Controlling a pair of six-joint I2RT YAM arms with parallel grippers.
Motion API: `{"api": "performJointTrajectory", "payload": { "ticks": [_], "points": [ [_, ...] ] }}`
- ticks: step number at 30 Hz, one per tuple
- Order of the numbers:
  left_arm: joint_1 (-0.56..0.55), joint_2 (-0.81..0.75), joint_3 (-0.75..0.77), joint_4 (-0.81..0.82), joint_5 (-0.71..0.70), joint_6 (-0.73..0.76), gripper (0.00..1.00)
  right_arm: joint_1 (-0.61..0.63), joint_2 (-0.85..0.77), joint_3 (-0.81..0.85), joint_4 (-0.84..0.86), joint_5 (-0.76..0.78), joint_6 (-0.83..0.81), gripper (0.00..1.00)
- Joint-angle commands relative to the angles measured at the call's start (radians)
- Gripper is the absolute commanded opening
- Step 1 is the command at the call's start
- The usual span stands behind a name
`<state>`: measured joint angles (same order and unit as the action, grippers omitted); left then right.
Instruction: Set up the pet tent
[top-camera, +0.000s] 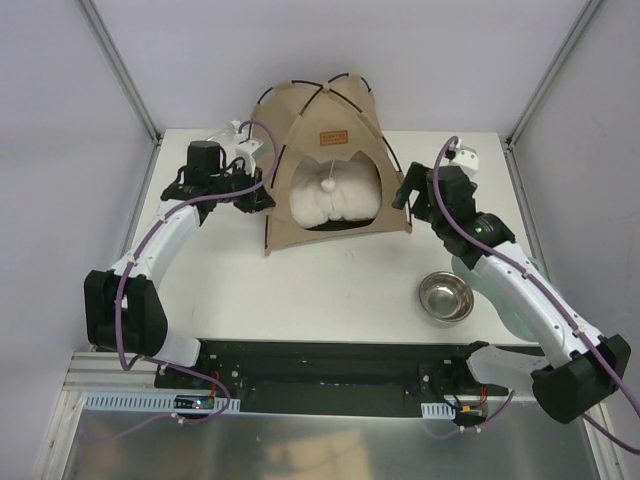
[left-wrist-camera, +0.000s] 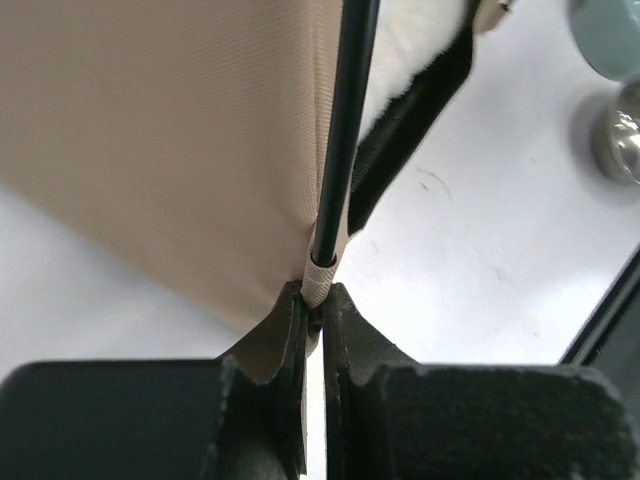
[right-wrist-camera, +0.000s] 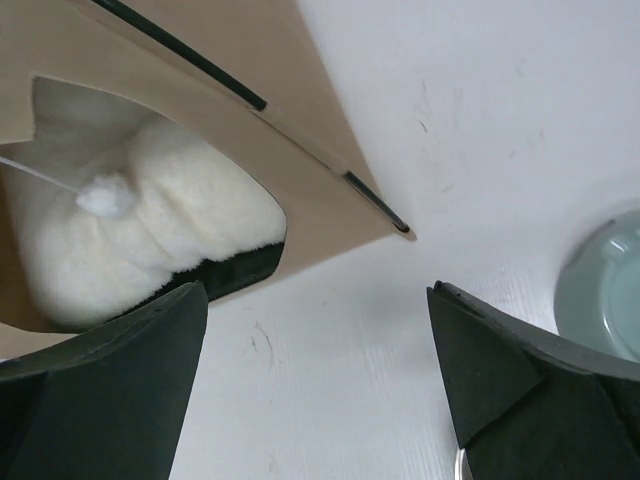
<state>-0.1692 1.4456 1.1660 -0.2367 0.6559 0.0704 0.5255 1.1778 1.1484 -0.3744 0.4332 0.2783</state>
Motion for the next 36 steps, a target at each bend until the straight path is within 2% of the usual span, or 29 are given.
{"api": "performJointTrajectory", "payload": {
  "ticks": [1,6,12,16,20,22,26,29,33,36],
  "points": [
    [-0.001,-0.019,0.044,-0.059,0.299,0.128,0.0,-0.021,-0.072,-0.016,-0.13,0.03,0.084,0.99],
    [-0.003,0.035,0.07,-0.059,0.418,0.131,0.0,-0.033,-0.093,-0.009,-0.147,0.026,0.102,0.98],
    [0.002,0.117,0.153,-0.061,0.327,0.164,0.0,-0.039,-0.046,0.013,-0.135,0.016,0.101,0.98],
    [0.011,0.142,0.19,-0.061,0.337,0.141,0.0,-0.074,0.041,0.039,-0.022,-0.017,-0.052,0.99],
    [0.016,0.116,0.156,-0.064,0.309,0.147,0.0,-0.157,0.175,0.111,0.092,-0.152,-0.186,0.99],
    [0.02,0.095,0.132,-0.07,0.291,0.147,0.0,-0.194,0.229,0.138,0.164,-0.267,-0.243,0.99],
    [0.025,0.052,0.089,-0.085,0.232,0.149,0.0,-0.232,0.339,0.224,0.186,-0.469,-0.312,0.97],
    [0.027,0.038,0.072,-0.09,0.203,0.143,0.0,-0.239,0.446,0.313,0.103,-0.601,-0.369,0.88],
    [0.027,0.039,0.072,-0.093,0.157,0.12,0.0,-0.239,0.514,0.398,-0.02,-0.729,-0.413,0.59],
    [0.027,0.05,0.086,-0.093,0.117,0.098,0.0,-0.223,0.481,0.364,-0.023,-0.696,-0.416,0.37]
  ]
}}
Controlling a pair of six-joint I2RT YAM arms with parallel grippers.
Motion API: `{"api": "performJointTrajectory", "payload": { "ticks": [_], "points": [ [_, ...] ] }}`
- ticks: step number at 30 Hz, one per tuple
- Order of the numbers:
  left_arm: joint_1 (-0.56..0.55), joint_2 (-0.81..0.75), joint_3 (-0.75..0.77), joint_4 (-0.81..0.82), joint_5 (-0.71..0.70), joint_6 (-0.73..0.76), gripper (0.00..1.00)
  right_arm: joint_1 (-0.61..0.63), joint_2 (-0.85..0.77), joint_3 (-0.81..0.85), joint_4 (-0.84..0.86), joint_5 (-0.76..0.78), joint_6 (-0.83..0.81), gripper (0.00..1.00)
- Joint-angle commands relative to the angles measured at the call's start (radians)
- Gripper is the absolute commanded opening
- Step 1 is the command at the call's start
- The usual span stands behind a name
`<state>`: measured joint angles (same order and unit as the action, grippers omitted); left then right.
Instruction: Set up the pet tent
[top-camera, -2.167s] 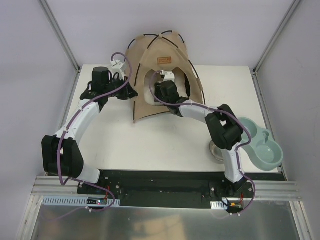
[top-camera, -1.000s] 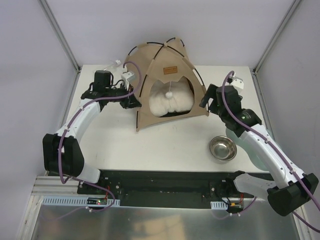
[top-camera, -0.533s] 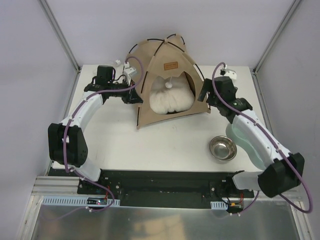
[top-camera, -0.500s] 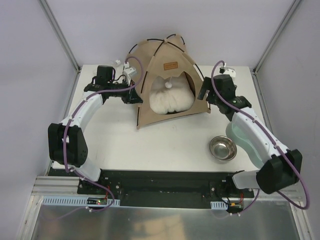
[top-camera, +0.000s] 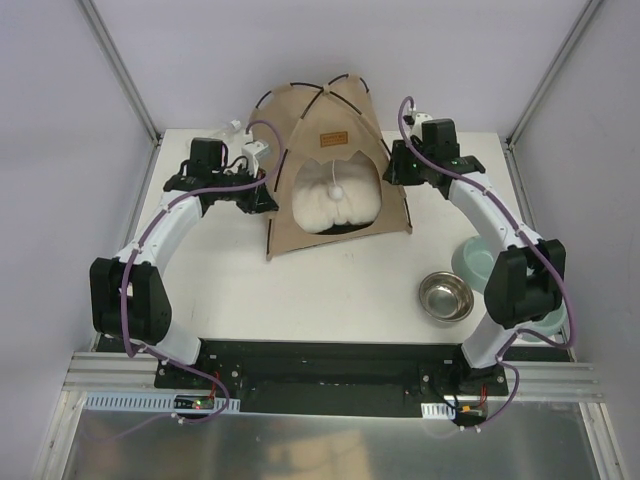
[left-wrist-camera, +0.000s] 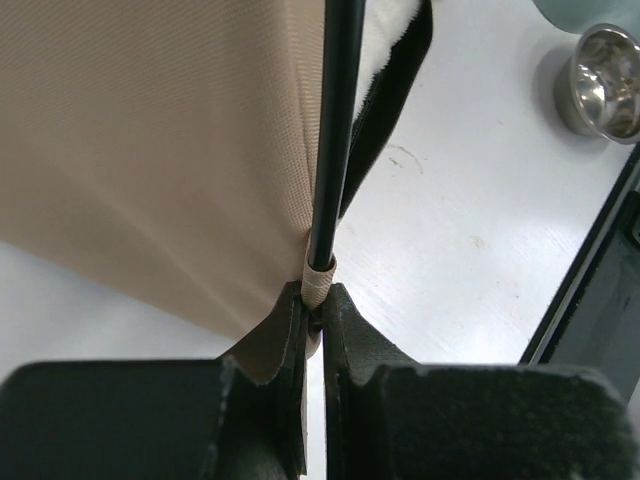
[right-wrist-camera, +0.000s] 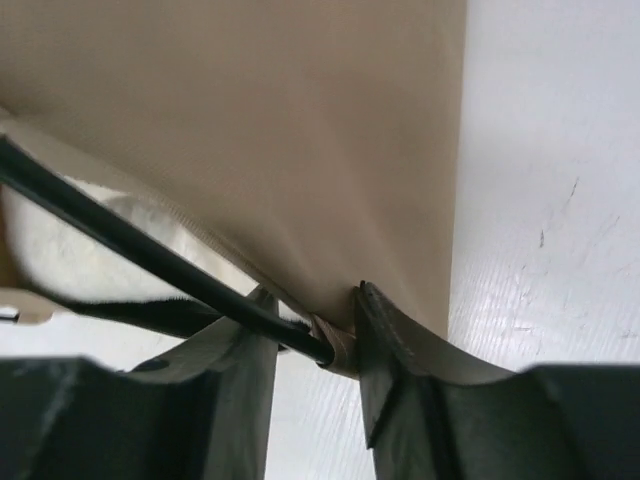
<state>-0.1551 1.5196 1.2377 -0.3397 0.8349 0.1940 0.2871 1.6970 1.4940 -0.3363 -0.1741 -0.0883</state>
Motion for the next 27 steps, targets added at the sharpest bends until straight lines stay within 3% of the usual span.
{"api": "performJointTrajectory", "payload": {
  "ticks": [1,4,7,11,16,19,22,23,25,27],
  "points": [
    [0.014,-0.019,0.02,0.01,-0.08,-0.03,0.0,0.021,-0.063,-0.006,-0.055,-0.065,-0.05,0.35],
    [0.012,-0.003,0.045,0.01,-0.105,-0.039,0.0,0.034,-0.144,-0.087,-0.03,-0.002,-0.05,0.22],
    [0.011,0.037,0.087,0.01,-0.109,-0.057,0.0,0.04,-0.221,-0.145,-0.026,0.062,-0.038,0.17],
    [0.002,0.118,0.163,0.01,-0.111,-0.105,0.0,0.041,-0.302,-0.224,0.016,0.168,-0.022,0.15],
    [-0.044,0.206,0.244,0.013,-0.152,-0.142,0.0,0.017,-0.246,-0.192,-0.006,0.297,-0.039,0.18],
    [-0.047,0.229,0.269,0.019,-0.201,-0.188,0.02,0.007,-0.214,-0.147,-0.039,0.295,-0.036,0.32],
    [-0.046,0.203,0.26,0.024,-0.27,-0.189,0.26,0.009,-0.27,-0.138,-0.064,0.301,0.014,0.71],
    [-0.046,0.189,0.25,0.027,-0.293,-0.188,0.39,0.011,-0.292,-0.133,-0.087,0.321,0.044,0.8],
    [-0.046,0.151,0.229,0.033,-0.348,-0.179,0.59,0.007,-0.344,-0.11,-0.154,0.338,0.114,0.91],
    [-0.044,0.107,0.209,0.041,-0.413,-0.179,0.68,0.006,-0.397,-0.107,-0.234,0.344,0.182,0.96]
  ]
}}
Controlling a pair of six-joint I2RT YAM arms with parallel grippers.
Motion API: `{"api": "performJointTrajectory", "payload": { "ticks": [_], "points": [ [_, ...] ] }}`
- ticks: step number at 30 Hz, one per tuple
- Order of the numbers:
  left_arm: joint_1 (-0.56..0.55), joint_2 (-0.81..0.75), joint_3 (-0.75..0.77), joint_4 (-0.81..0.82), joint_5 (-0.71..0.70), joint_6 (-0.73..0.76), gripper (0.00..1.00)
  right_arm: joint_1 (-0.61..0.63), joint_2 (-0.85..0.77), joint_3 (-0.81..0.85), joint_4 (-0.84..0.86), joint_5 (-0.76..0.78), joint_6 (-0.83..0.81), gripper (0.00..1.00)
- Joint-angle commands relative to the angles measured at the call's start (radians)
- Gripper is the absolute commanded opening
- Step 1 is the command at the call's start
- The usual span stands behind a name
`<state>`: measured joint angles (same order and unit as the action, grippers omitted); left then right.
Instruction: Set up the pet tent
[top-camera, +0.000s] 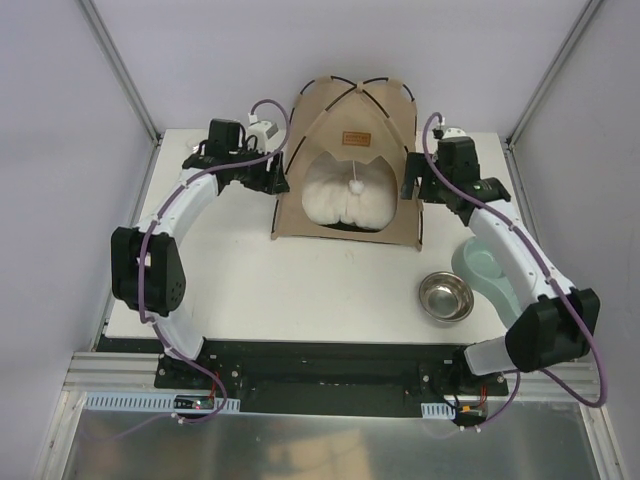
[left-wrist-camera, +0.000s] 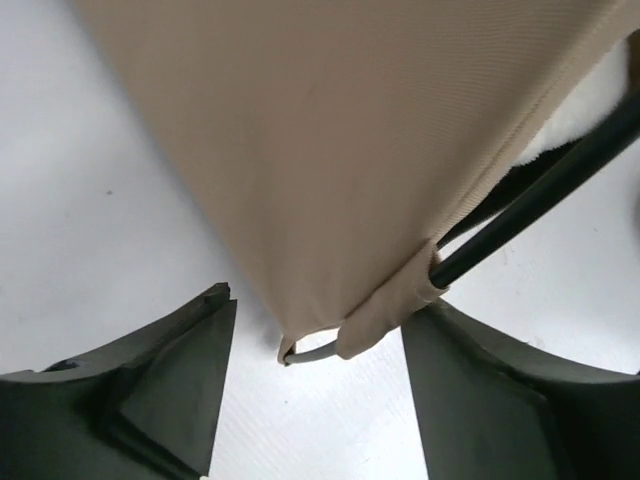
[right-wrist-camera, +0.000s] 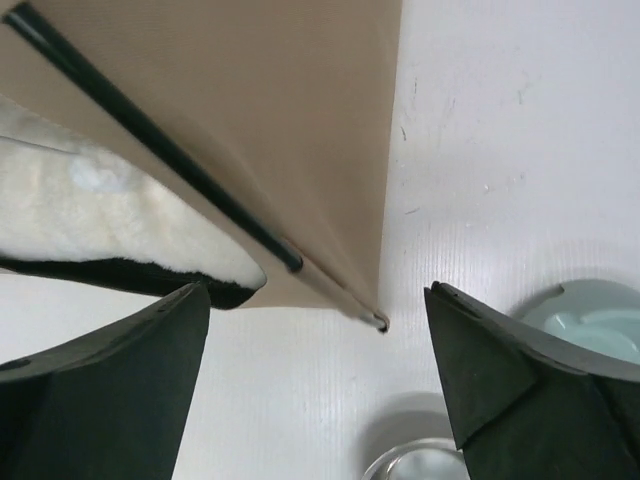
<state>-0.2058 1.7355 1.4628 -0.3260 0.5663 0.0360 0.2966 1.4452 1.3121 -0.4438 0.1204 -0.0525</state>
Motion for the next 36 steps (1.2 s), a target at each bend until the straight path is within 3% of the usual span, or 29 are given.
{"api": "performJointTrajectory", "payload": {
  "ticks": [1,2,4,9,14,21,30,32,36],
  "points": [
    [0.008,-0.129,-0.022,0.03,-0.163,-0.022,0.72,-0.004,-0.175,0.07,-0.162,0.056,0.179,0.96],
    [0.009,-0.149,-0.027,0.033,-0.187,-0.025,0.89,-0.005,-0.205,0.058,-0.192,0.071,0.216,0.97],
    [0.014,-0.188,-0.033,0.033,-0.232,-0.033,0.99,-0.013,-0.267,0.027,-0.261,0.117,0.296,0.96],
    [0.019,-0.27,-0.07,0.036,-0.315,-0.067,0.99,-0.042,-0.385,-0.083,-0.488,0.329,0.61,0.89],
    [0.02,-0.338,-0.116,0.035,-0.388,-0.1,0.99,-0.077,-0.474,-0.285,-0.561,0.329,0.776,0.87],
    [0.02,-0.41,-0.17,0.035,-0.431,-0.131,0.99,-0.108,-0.514,-0.546,-0.495,0.295,0.927,0.89],
    [0.023,-0.447,-0.205,0.033,-0.457,-0.117,0.99,-0.168,-0.421,-0.7,-0.339,0.21,0.982,0.87],
    [0.025,-0.45,-0.203,0.031,-0.47,-0.114,0.99,-0.175,-0.396,-0.717,-0.305,0.191,0.985,0.77],
    [0.026,-0.461,-0.199,0.033,-0.6,-0.133,0.99,-0.18,-0.381,-0.697,-0.271,0.2,0.953,0.3]
  ]
}}
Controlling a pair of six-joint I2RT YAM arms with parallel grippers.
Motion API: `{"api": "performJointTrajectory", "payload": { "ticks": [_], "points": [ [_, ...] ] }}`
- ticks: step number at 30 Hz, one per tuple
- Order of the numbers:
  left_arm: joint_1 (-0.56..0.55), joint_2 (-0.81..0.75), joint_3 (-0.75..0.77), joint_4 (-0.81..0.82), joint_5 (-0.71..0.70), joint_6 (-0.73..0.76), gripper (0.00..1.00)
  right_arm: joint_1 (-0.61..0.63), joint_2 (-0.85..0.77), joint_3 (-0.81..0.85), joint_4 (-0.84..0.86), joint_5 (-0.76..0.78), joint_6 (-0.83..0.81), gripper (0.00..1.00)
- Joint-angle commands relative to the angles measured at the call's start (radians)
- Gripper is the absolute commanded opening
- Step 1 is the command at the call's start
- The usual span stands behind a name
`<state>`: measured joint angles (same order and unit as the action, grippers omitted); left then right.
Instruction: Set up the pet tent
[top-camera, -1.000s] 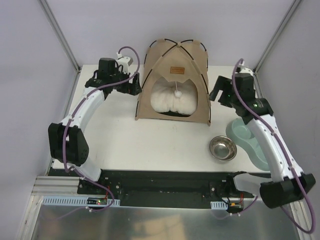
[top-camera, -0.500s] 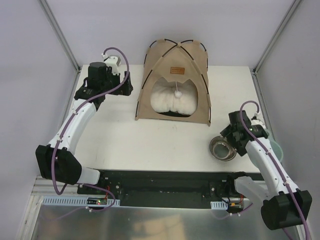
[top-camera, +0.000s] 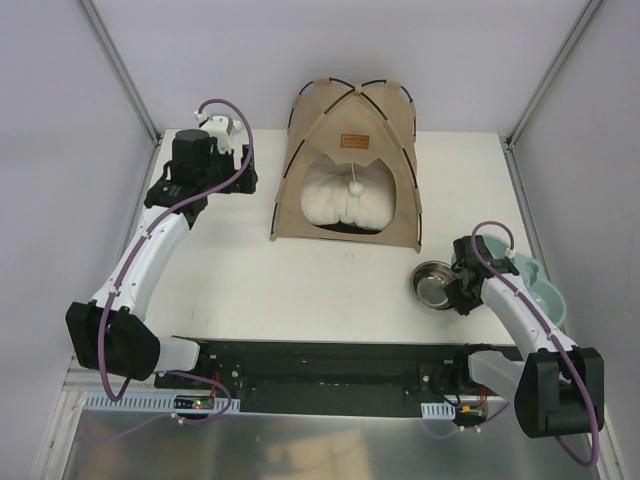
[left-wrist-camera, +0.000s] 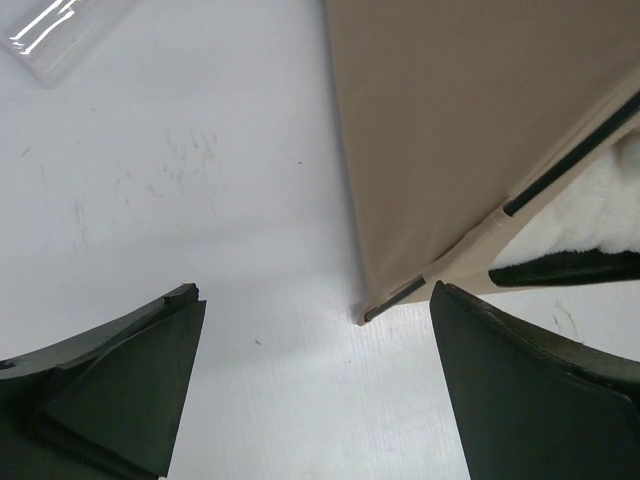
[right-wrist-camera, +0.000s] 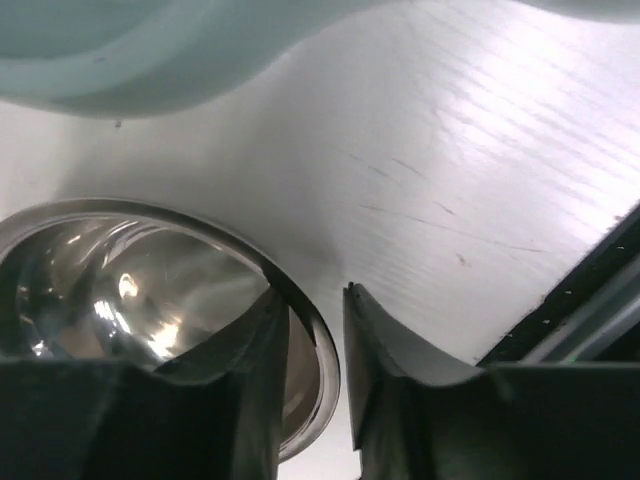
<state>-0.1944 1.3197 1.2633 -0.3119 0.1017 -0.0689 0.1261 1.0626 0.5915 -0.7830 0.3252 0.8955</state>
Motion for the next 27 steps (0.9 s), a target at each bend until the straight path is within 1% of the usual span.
{"api": "performJointTrajectory", "payload": {
  "ticks": [1,3,11,16,19,23,27],
  "points": [
    [0.016,-0.045,0.004,0.019,-0.155,-0.019,0.99,-0.008,-0.006,0.036,0.062,0.012,0.0,0.19],
    [0.019,-0.04,0.011,0.017,-0.197,-0.009,0.99,-0.009,-0.027,0.069,0.062,0.037,-0.027,0.0],
    [0.03,-0.031,0.034,0.013,-0.252,-0.005,0.99,-0.026,-0.082,0.284,-0.002,0.121,-0.13,0.0],
    [0.035,-0.028,0.039,0.011,-0.252,-0.006,0.99,-0.089,-0.067,0.355,-0.007,0.185,-0.188,0.0],
    [0.039,-0.022,0.042,0.011,-0.252,-0.009,0.99,-0.152,-0.046,0.357,-0.01,0.198,-0.193,0.0],
    [0.047,-0.011,0.048,0.011,-0.252,-0.02,0.99,-0.223,-0.041,0.315,0.01,0.199,-0.172,0.0],
    [0.058,0.003,0.054,0.011,-0.243,-0.029,0.99,-0.284,-0.036,0.239,0.094,0.175,-0.15,0.0]
  ]
}}
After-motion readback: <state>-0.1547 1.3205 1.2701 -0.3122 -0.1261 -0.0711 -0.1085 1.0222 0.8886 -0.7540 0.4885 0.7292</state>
